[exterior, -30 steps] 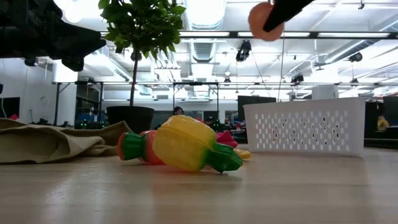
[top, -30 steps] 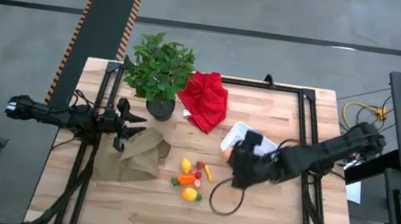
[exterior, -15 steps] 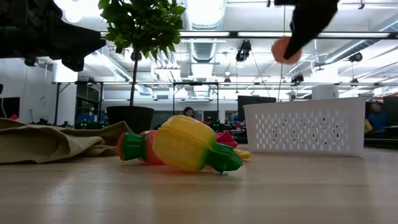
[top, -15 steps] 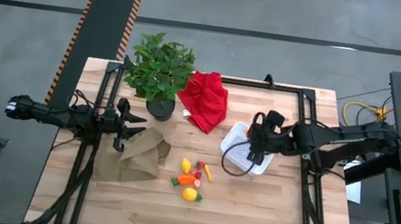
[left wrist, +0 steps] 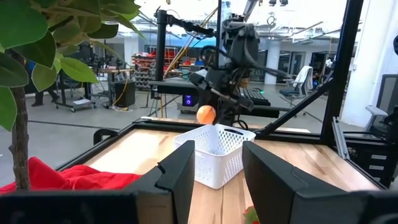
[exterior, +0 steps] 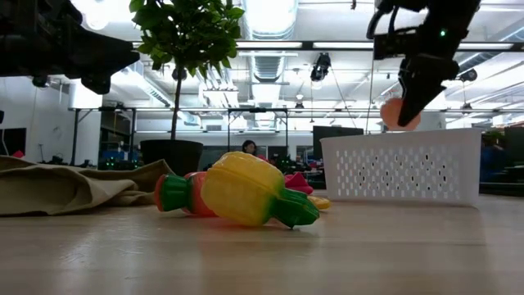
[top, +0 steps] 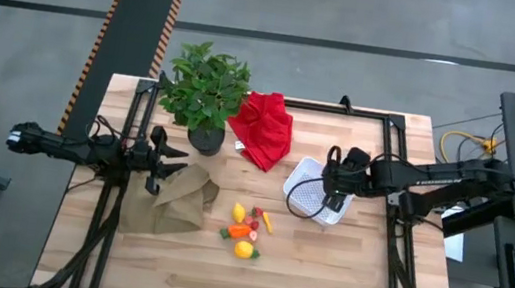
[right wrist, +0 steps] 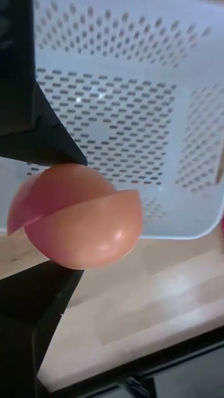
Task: Pick and placing Produce into tupperware
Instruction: Put the pink peach into the white bin, then put the yellow corn into the white bin
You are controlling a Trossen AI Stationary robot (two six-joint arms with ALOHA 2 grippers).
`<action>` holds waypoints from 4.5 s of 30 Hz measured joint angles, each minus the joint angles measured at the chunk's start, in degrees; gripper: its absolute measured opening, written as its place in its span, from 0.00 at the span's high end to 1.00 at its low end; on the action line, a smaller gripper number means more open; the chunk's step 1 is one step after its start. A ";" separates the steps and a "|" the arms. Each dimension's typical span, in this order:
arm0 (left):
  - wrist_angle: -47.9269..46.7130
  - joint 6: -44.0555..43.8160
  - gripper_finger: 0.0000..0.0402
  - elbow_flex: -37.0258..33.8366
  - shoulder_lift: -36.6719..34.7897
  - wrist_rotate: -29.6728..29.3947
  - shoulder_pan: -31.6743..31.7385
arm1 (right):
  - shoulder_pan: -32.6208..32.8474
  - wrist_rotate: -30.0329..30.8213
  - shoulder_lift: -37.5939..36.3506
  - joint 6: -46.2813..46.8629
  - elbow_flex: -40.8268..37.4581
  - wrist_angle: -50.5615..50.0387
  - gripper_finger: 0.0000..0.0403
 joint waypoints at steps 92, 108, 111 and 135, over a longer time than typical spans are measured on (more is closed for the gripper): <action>-0.09 0.20 0.70 -0.07 0.89 0.24 0.00 | 8.22 -6.54 35.10 21.42 28.60 10.16 0.43; -0.09 0.22 0.70 -0.07 0.92 -0.02 0.00 | 12.95 -6.52 36.57 31.80 26.62 13.34 0.44; -0.10 0.22 0.70 -0.07 0.91 -0.01 0.01 | 13.18 -6.52 36.57 32.20 25.79 15.23 0.44; -0.11 0.22 0.70 0.00 1.72 0.09 0.00 | 14.15 -6.57 36.54 35.15 15.60 31.86 0.39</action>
